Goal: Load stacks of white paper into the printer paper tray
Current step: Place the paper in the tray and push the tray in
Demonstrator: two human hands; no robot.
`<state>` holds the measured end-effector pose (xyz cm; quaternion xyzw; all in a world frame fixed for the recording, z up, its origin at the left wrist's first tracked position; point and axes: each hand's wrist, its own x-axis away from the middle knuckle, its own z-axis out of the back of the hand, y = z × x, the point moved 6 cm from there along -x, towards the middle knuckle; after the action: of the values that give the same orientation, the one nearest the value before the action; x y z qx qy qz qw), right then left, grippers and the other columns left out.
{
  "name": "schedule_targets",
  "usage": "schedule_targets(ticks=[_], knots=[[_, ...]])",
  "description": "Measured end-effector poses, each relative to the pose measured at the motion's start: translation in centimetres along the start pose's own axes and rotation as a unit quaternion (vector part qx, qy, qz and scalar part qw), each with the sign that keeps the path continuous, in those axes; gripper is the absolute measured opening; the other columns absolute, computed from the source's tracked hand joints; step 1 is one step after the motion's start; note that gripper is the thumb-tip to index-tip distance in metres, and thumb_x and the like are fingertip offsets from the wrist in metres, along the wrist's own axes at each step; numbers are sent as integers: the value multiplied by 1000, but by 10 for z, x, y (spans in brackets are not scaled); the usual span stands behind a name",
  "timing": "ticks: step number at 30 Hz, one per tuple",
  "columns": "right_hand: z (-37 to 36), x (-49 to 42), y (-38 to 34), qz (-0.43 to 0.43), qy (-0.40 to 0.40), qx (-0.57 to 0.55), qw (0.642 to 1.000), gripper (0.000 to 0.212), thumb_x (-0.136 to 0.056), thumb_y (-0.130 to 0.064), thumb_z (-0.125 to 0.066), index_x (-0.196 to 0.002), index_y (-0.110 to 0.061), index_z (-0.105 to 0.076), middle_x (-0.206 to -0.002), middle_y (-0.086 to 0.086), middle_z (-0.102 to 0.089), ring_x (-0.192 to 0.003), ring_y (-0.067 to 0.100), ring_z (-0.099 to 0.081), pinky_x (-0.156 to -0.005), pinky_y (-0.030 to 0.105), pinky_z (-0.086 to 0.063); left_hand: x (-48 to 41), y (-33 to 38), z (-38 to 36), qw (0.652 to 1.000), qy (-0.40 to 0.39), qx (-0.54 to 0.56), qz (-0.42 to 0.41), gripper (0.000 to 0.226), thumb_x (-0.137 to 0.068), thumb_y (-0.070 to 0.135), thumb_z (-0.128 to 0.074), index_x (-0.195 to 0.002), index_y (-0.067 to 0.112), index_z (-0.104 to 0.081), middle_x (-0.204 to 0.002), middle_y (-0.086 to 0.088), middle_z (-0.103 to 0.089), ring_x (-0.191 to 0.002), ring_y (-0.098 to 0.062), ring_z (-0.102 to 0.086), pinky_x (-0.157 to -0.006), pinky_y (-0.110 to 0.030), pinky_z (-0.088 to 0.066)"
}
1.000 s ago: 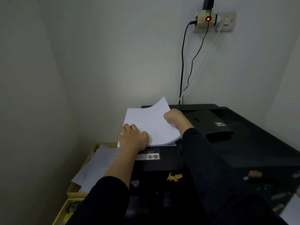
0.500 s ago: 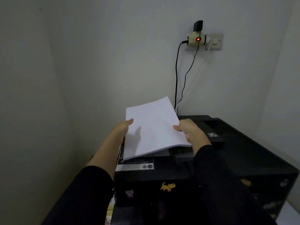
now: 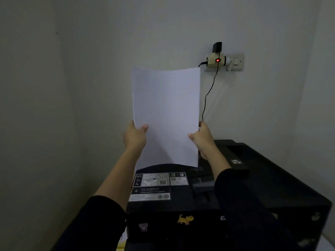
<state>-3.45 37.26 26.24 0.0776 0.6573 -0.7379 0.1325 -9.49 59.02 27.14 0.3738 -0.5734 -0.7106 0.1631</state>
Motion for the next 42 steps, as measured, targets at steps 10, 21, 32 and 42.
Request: schedule_targets(ticks=[10,21,32,42], knots=[[-30,25,28,-5,-16,37,999,50,-100,-17,-41,-146,-7,-22,-147,12,-39,-131,25,-42,-104,30,-33,32,-45,-2,998,-52,15,30,35,-97,20,-49,-125,0,-44,-125,-12,-55,-121,-27,-52,-103,-41,-41],[-21,23,39,-3,33,32,999,39,-97,-8,-45,-136,-6,-42,-134,8,-53,-123,24,-50,-94,25,-35,51,-39,3,998,29,-37,-30,31,-95,10,-54,-121,0,-42,-99,-10,-58,-88,-24,-55,-76,-33,-46],[-17,27,46,-19,76,9,997,32,-94,0,-49,-126,-1,-54,-127,16,-60,-117,30,-55,-91,27,-40,69,-45,-2,985,0,-170,14,26,-98,-3,-38,-124,-6,-35,-125,-27,-56,-115,-34,-57,-76,-31,-38],[36,45,17,7,132,30,991,23,-88,3,-50,-107,1,-61,-97,9,-61,-86,22,-55,-74,28,-44,92,-2,-8,988,7,-153,-37,34,-94,12,-53,-124,0,-42,-119,-22,-59,-104,-36,-59,-86,-43,-51]])
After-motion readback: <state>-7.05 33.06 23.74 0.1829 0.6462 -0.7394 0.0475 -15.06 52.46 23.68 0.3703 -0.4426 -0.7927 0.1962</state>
